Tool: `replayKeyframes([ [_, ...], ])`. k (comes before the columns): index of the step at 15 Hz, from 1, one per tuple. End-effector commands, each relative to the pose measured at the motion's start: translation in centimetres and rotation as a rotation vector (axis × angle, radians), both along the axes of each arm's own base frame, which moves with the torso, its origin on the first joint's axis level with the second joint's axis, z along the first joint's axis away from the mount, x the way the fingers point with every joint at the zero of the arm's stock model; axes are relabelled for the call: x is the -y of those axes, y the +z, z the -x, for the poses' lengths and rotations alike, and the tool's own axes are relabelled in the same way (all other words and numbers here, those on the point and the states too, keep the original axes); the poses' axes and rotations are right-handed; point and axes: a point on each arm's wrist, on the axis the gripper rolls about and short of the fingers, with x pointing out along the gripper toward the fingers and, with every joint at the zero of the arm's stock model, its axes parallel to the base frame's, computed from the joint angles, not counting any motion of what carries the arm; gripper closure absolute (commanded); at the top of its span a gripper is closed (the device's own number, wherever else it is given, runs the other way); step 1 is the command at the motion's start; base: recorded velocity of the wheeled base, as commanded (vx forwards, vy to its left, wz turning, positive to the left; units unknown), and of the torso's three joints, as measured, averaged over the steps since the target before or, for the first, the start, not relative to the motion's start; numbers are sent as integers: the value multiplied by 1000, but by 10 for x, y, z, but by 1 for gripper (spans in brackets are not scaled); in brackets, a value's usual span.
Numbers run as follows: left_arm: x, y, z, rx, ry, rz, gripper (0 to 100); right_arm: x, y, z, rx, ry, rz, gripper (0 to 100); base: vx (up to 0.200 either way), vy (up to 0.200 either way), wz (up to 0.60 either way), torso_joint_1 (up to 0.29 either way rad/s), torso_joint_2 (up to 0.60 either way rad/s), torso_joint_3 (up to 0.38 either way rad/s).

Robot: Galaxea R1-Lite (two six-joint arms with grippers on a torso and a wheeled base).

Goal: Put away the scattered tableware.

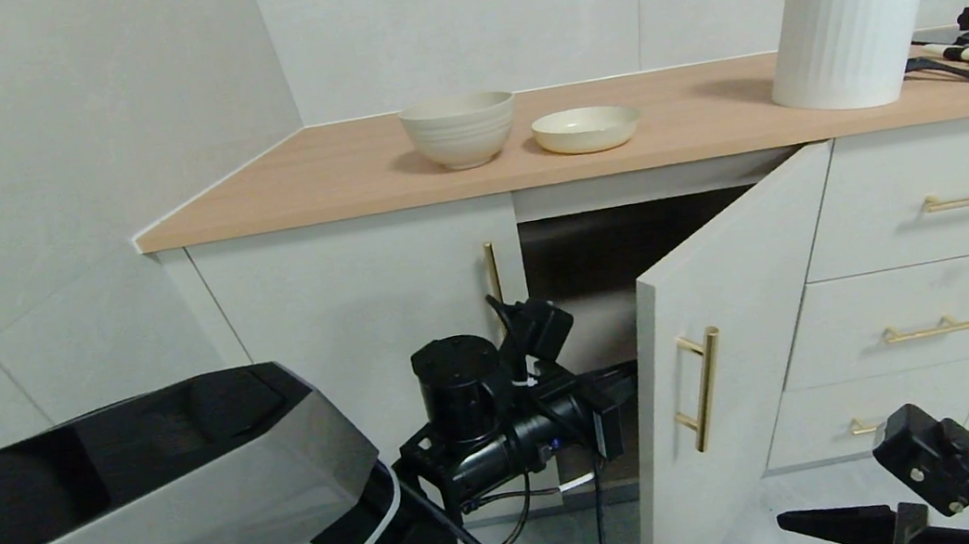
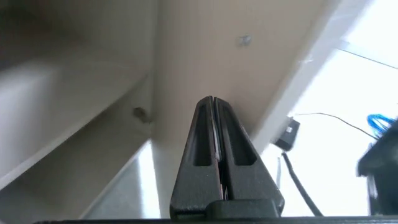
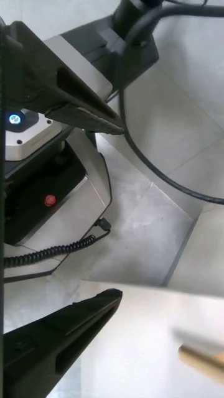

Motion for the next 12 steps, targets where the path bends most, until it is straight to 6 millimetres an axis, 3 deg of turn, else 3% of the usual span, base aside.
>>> replayKeyframes([
  [1, 3, -4, -3, 1, 9, -1, 100, -1, 0, 0, -2, 4, 1, 0, 0, 0, 0, 0, 0, 0],
  [4, 16, -7, -5, 11, 72, 1, 100, -2, 0, 2, -1, 18, 1, 0, 0, 0, 0, 0, 0, 0],
  [6, 27, -3, 8, 23, 55, 14, 100, -2, 1, 4, 3, 28, -7, 0, 0, 0, 0, 0, 0, 0],
  [8, 36, 5, 35, 7, -33, 47, 100, -1, 2, 10, 5, 54, -17, 0, 0, 0, 0, 0, 0, 0],
  [9, 34, 24, 80, -193, -274, 139, 100, -1, 5, 21, 15, 119, -42, 0, 0, 0, 0, 0, 0, 0],
  [10, 30, 28, 86, -231, -326, 153, 100, -1, 5, 24, 14, 137, -45, 0, 0, 0, 0, 0, 0, 0],
  [11, 13, 42, 92, -267, -471, 202, 100, 3, 9, 33, 28, 197, -77, 0, 0, 0, 0, 0, 0, 0],
  [12, 5, 41, 78, -214, -426, 210, 100, 6, 12, 35, 34, 217, -93, 0, 0, 0, 0, 0, 0, 0],
])
